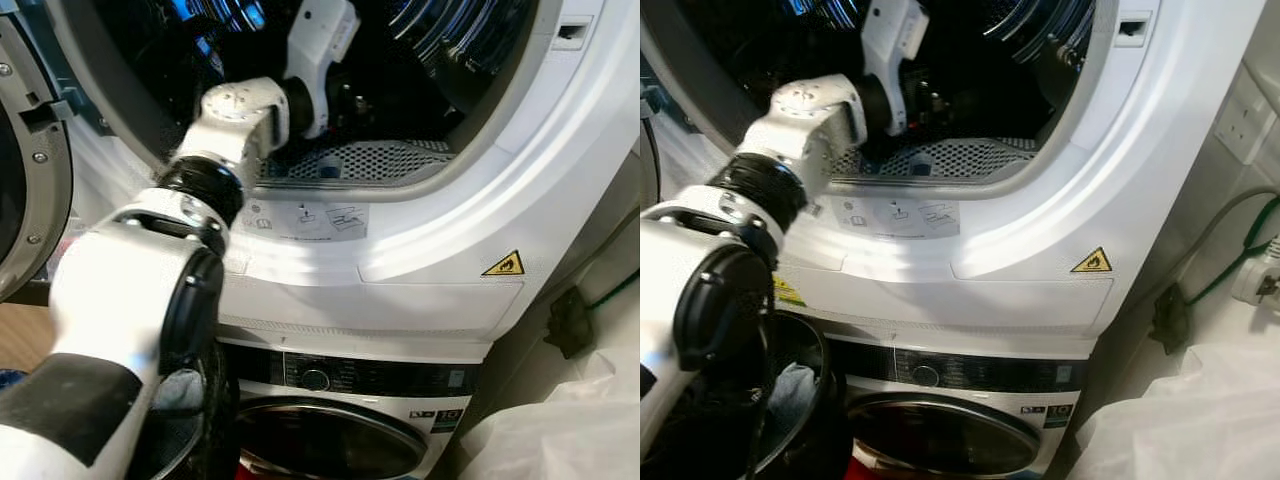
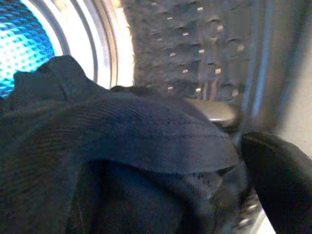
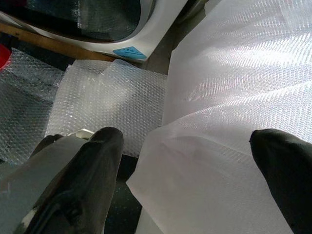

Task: Clothes washing

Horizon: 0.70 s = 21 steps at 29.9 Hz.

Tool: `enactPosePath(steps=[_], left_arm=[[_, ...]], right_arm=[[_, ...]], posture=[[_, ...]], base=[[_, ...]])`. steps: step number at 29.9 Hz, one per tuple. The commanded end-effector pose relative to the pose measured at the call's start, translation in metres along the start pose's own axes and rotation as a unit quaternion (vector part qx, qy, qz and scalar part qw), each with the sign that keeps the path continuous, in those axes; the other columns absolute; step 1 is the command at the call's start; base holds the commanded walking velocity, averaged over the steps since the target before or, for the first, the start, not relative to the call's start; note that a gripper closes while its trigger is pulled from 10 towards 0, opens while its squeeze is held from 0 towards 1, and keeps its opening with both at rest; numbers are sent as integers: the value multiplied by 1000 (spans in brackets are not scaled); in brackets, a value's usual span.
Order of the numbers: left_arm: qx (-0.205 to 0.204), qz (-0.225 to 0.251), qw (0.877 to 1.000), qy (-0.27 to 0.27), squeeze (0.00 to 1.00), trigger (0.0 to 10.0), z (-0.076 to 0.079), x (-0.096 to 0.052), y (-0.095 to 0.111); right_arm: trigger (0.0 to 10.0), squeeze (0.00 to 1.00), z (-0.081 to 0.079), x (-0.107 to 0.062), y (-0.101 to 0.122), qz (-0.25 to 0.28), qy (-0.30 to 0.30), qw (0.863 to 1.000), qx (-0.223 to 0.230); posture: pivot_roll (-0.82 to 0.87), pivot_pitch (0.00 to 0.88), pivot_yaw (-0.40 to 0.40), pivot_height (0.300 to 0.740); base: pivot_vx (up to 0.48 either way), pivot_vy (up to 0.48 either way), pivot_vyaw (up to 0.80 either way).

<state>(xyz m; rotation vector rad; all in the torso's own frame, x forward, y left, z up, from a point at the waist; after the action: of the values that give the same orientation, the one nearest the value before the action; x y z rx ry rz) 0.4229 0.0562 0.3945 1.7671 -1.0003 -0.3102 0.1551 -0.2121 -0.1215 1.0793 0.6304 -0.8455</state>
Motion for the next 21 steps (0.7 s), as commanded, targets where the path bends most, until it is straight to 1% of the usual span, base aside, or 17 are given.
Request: enactPosePath(steps=[1, 2, 3, 5, 8, 9, 10, 12, 13, 14, 15, 17, 20, 21], left_arm=[[24, 11, 1000, 12, 0, 10000, -12, -5, 16], [25, 21, 999, 10, 0, 10000, -15, -8, 20], [32, 50, 998, -3, 0, 10000, -19, -14, 31], [36, 77, 996, -11, 0, 10000, -25, -22, 43], [29, 101, 994, -26, 0, 10000, -26, -28, 52], [22, 120, 992, -45, 0, 10000, -23, -39, 56], [22, 125, 990, -54, 0, 10000, -21, -43, 56], [17, 133, 987, -86, 0, 10000, -9, -53, 53], [17, 133, 987, -86, 0, 10000, -9, -53, 53], [39, 130, 982, -129, 0, 10000, 6, -66, 47], [42, 121, 979, -155, 0, 10000, 15, -75, 42], [41, 107, 974, -193, 0, 10000, 27, -89, 35], [23, 88, 973, -214, 0, 10000, 41, -109, 31], [30, 75, 974, -214, 0, 10000, 43, -117, 28]], right_arm=[[10000, 0, -6, -1, 1, -3, 7, 1000, 4], [10000, 0, -7, 0, 2, -2, 8, 1000, 4], [10000, 0, -8, 0, 4, 0, 9, 1000, 6], [10000, 0, -10, 0, 6, 0, 11, 1000, 7], [10000, 0, -11, 0, 7, 1, 12, 1000, 7], [10000, 0, -13, 0, 9, 2, 14, 1000, 7], [10000, 0, -13, 0, 9, 2, 14, 1000, 7], [10000, 0, -13, 0, 10, 2, 15, 1000, 7], [10000, 0, -13, 0, 10, 2, 15, 1000, 7], [10000, 0, -14, 0, 12, 3, 15, 1000, 8], [10000, 0, -14, 1, 13, 4, 16, 1000, 8], [10000, 0, -15, 1, 14, 5, 17, 1000, 9], [10000, 0, -15, 1, 15, 5, 17, 1000, 11], [10000, 0, -15, 1, 15, 5, 16, 1000, 11]], posture=[[26, 0, 84, 740], [30, 0, 84, 740], [39, 0, 85, 740], [46, 0, 84, 740], [66, 0, 85, 740], [70, 0, 86, 740], [74, 0, 88, 740], [85, 0, 87, 740], [85, 0, 87, 740], [88, 0, 87, 740], [92, 0, 90, 740], [94, 0, 90, 740], [103, 0, 92, 740], [112, 0, 92, 740]], base=[[0, 0, 0], [0, 0, 0], [0, 0, 0], [0, 0, 0], [0, 0, 0], [0, 0, 0], [0, 0, 0], [0, 0, 0], [0, 0, 0], [0, 0, 0], [0, 0, 0], [0, 0, 0], [0, 0, 0], [0, 0, 0]])
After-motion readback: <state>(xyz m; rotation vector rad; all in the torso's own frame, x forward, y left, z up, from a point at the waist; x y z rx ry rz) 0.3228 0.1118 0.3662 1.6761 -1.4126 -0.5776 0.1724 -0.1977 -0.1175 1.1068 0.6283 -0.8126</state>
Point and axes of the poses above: a point about 5 cm out from each wrist's last joint towards the gripper, its own x axis pointing out of the wrist towards the gripper, its own y axis along the axis of the wrist's last joint, z = x × y, the point moved 3 cm from there along x, pointing out of the wrist towards the gripper, and after that the axes turned 6 degrees about x, right-handed, at the moved point
